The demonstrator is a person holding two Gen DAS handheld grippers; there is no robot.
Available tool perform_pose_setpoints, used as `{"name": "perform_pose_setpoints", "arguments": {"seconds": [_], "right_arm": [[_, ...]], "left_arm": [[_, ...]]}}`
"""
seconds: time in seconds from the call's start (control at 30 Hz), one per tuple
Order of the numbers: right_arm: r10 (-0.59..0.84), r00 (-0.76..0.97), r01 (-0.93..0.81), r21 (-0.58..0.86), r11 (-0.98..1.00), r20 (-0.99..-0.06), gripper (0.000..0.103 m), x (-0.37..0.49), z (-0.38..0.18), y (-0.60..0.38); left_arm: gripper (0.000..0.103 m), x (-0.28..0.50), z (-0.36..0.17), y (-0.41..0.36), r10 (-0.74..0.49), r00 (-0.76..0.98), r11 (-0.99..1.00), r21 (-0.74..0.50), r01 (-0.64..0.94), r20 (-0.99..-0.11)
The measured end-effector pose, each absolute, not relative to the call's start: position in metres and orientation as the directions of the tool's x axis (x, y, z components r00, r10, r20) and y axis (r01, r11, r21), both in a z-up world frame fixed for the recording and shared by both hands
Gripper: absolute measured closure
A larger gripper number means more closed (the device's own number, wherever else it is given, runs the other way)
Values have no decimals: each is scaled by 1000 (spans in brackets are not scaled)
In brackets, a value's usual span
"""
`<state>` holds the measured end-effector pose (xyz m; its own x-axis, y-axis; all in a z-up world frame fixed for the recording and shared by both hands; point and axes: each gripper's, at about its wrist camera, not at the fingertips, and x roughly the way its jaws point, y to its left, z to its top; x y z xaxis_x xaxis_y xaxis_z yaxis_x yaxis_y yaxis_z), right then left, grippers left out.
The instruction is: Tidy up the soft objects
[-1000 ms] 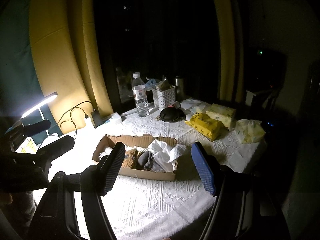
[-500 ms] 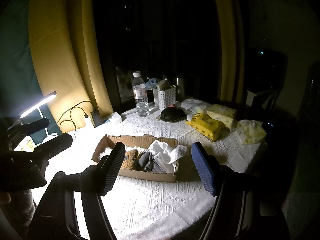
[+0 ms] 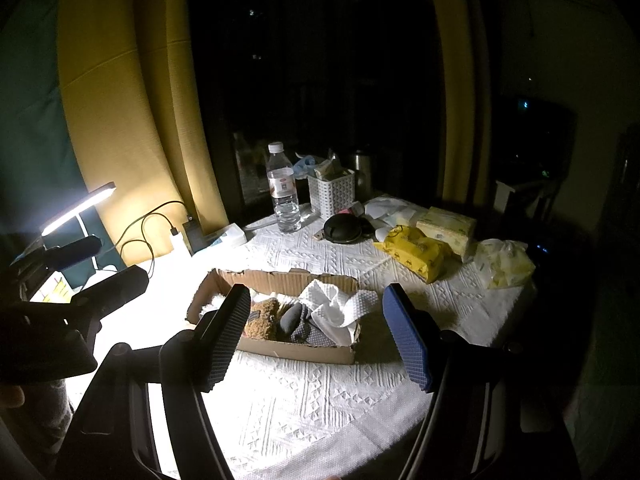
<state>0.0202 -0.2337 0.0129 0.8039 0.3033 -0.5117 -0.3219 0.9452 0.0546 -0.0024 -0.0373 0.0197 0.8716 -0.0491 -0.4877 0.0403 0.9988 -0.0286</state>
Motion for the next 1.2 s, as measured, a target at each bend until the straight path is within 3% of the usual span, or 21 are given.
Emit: {"name": "perform_pose_setpoints", "arguments": {"seconds": [1.2], "right_arm": [[305,801,-322,59,945,-515,31,22,10,-233]], "left_arm": [[9,3,18,-37,-44,869,999,-23,37,-493]]}}
